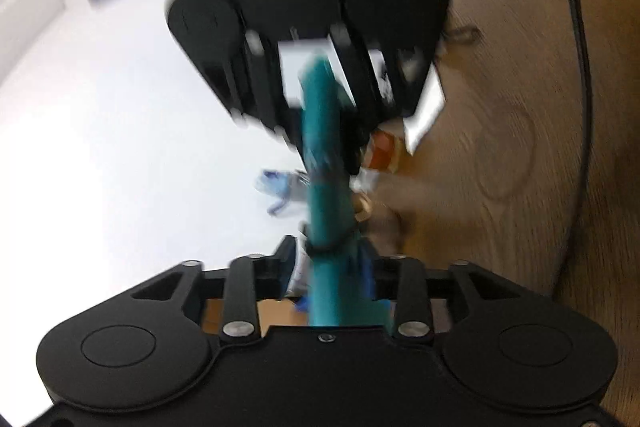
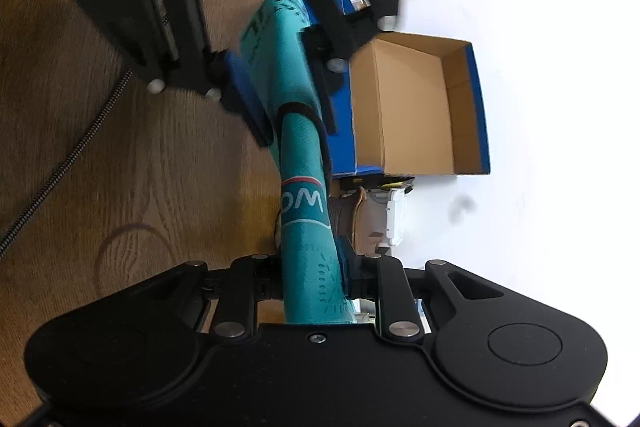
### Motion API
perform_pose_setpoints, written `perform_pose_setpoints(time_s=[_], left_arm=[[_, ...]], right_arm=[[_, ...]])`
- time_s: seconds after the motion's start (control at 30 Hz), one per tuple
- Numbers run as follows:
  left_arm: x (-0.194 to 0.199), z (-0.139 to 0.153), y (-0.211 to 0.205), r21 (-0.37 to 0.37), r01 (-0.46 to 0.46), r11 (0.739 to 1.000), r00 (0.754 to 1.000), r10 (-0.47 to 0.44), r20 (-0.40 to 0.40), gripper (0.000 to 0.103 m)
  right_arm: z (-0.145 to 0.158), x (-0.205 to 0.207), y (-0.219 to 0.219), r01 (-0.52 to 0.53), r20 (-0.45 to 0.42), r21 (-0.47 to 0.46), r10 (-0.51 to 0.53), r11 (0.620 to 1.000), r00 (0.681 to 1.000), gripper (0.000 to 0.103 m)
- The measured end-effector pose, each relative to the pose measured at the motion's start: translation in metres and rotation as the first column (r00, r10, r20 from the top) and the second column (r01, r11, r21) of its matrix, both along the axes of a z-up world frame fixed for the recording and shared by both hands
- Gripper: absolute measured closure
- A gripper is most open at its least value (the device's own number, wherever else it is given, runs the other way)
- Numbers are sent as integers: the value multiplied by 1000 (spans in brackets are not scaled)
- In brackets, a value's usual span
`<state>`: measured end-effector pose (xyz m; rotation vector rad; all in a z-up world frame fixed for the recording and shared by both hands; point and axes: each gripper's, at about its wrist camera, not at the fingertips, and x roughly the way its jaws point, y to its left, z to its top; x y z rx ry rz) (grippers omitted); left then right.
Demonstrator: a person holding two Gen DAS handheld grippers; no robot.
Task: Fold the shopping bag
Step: 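Grasp the rolled teal bag's other end with the right gripper while the left gripper holds it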
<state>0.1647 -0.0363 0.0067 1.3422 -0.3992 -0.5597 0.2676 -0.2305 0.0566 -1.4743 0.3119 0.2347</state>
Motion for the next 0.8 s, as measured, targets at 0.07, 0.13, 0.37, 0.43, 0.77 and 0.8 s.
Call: perform_pose_setpoints(time_s=[0.07,0.13,0.37,0.43,0.77,0.8], left_arm=[[-7,5,-8,-2,19,1000,1000,-19,5,43],[-3,3,-13,33,2,999,1000,-1,-29,51],[2,3,-17,63,-114,991,993,115,-15,87],[0,1,-15,82,-124,989,992,124,5,86],[-18,9,-7,119,-169,978,985,171,-1,85],[-20,10,-6,121,-171,978,985,172,0,85]], right_arm=[[1,0,2,-18,2,0,18,1000,1000,81],[4,-1,6,-44,9,5,44,999,999,81],[6,-11,-5,-96,48,-22,97,995,994,82],[6,-10,-12,-101,53,-18,102,995,993,82],[3,-4,-42,-126,53,3,126,992,991,82],[4,-4,-46,-127,52,7,126,992,991,82]])
